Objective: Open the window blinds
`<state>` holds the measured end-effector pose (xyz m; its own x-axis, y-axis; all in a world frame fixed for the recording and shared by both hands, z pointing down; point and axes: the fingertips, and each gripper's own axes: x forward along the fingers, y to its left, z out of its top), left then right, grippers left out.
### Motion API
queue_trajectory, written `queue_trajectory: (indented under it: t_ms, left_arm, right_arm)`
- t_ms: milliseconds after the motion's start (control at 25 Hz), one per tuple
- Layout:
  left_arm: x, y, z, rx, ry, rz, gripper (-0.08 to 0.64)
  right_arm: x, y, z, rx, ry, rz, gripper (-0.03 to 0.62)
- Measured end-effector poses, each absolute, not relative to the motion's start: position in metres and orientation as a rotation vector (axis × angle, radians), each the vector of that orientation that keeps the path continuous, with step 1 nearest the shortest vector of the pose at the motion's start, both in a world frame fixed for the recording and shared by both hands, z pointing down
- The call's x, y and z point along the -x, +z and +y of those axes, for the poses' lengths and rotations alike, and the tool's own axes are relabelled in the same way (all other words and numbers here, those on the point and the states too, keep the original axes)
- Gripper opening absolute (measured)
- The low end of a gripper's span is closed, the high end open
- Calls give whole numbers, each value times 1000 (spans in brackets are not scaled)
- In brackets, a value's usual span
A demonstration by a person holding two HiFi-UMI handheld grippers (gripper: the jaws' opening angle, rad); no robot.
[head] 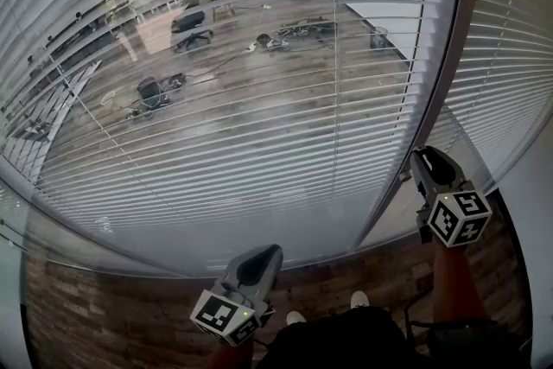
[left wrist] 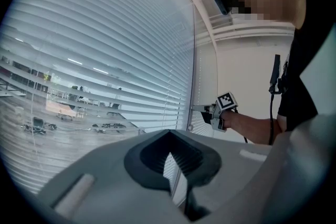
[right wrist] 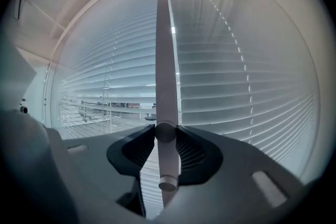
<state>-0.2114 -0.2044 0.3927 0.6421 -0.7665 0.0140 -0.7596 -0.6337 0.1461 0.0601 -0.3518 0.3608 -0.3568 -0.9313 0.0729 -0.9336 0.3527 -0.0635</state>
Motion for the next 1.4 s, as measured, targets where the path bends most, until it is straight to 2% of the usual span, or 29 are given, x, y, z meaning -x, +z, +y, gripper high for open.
queue_trajectory:
  t_ms: [400,1400]
  left_arm:
    - [214,397,-204,-2701,-70,-1277,0]
    - [213,400,-205,-2713,-69,-1282,0]
  right_arm:
    - [-59,360,-352,-1749,28,-2499,152]
    - [-54,364,-352,-1592,-657,-1960,149]
